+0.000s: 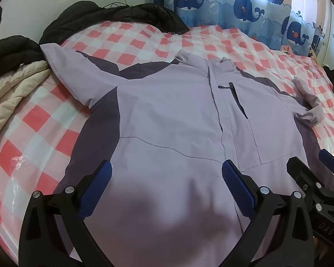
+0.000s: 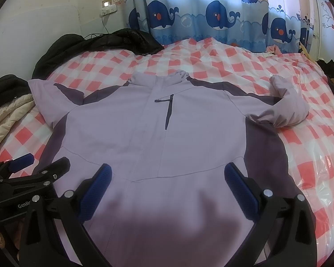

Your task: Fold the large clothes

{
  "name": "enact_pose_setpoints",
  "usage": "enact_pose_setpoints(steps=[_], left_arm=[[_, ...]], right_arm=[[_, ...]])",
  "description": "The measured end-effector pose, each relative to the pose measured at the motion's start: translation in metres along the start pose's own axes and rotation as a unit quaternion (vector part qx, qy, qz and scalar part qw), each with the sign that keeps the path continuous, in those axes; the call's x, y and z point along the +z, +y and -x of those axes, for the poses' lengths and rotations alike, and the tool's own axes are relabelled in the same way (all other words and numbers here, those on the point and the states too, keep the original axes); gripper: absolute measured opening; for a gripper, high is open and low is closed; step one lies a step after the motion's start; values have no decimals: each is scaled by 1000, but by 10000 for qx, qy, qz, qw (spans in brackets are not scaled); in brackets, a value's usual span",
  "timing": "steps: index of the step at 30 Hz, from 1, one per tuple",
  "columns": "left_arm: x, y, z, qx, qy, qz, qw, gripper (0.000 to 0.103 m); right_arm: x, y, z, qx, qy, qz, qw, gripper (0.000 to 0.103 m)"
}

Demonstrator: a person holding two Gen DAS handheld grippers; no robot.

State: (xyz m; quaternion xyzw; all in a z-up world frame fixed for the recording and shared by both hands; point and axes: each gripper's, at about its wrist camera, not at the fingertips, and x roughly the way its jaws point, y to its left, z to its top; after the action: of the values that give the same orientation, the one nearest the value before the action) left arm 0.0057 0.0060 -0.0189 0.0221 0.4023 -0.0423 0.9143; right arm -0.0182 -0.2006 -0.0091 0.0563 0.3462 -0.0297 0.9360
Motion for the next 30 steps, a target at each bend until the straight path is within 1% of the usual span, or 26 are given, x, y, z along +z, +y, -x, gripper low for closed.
enact_pose_setpoints(steps=[30], left_arm=[[1,1,0,-1,14,1,10000,95]], right_arm=[[0,0,-1,6,14,-14,10000,98]])
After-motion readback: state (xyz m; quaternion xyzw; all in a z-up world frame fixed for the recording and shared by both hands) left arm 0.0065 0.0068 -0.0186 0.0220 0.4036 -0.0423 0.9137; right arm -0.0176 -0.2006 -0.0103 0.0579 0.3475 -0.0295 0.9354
